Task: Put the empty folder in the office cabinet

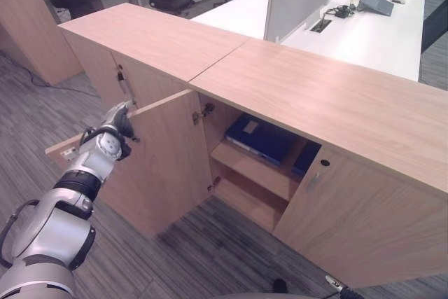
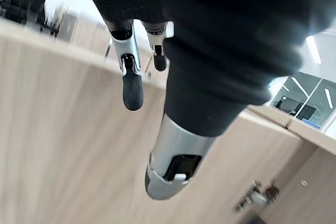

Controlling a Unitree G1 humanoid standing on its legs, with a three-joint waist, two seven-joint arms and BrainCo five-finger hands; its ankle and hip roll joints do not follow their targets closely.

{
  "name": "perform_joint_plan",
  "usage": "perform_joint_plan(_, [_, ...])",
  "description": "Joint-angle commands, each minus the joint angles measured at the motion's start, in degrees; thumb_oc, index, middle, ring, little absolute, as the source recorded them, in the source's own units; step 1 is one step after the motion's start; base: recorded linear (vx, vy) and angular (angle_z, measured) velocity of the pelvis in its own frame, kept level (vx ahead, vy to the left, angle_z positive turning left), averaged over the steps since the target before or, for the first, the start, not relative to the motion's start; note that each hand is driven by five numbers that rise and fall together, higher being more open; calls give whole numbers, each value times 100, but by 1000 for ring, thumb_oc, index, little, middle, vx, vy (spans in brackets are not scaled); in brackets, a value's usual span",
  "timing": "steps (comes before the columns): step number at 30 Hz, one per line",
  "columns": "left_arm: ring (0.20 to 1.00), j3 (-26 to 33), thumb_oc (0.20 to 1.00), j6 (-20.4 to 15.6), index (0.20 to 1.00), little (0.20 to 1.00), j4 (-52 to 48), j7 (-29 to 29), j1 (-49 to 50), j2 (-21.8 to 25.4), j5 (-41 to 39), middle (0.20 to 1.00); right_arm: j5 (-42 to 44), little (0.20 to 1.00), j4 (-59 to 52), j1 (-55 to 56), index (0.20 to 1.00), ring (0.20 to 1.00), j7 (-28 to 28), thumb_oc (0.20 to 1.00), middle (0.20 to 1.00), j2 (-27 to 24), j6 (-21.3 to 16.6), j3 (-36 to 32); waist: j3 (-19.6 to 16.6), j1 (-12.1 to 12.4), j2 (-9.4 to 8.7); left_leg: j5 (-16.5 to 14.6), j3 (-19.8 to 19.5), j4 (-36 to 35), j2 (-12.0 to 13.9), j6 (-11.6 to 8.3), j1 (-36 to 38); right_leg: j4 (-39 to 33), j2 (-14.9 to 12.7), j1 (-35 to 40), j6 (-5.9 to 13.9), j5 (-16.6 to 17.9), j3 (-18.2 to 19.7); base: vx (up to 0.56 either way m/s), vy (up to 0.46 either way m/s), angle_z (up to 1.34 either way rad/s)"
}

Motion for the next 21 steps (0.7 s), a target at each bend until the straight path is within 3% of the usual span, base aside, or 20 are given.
perform_joint_plan(1, [1000, 346, 1000, -62, 1000, 1000, 356, -14, -512, 7, -53, 1000, -163, 1000, 269, -287, 1000, 1000, -29, 1000, 1000, -68, 34, 130, 138, 23, 145, -435, -348, 23, 19, 193, -205, 2, -448, 344, 687, -307, -431, 0, 0, 0])
perform_joint_plan(4, [1000, 277, 1000, -40, 1000, 1000, 219, -35, -368, -93, 219, 1000, -195, 1000, 257, -286, 1000, 1000, -15, 1000, 1000, -51, 40, 170, 152, 37, 119, -448, -356, 23, 23, 193, -195, 2, -446, 358, 682, -326, -437, 0, 0, 0])
perform_joint_plan(14, [1000, 307, 1000, -23, 1000, 1000, 1231, -38, -177, -689, 229, 1000, -269, 1000, 220, -345, 1000, 1000, -53, 1000, 1000, -105, 43, 276, 210, 25, -42, -430, -396, 23, 68, 197, -252, 2, -377, 285, 636, -325, -446, -3, -2, 0])
perform_joint_plan(21, [1000, 194, 1000, -80, 1000, 1000, 802, -575, 1090, -2154, -199, 1000, -341, 1000, 326, -448, 1000, 1000, -112, 1000, 1000, -10, 98, 290, 262, 57, -77, -421, -483, 23, 102, 196, -294, 2, -327, 280, 562, -397, -476, -17, -11, 0])
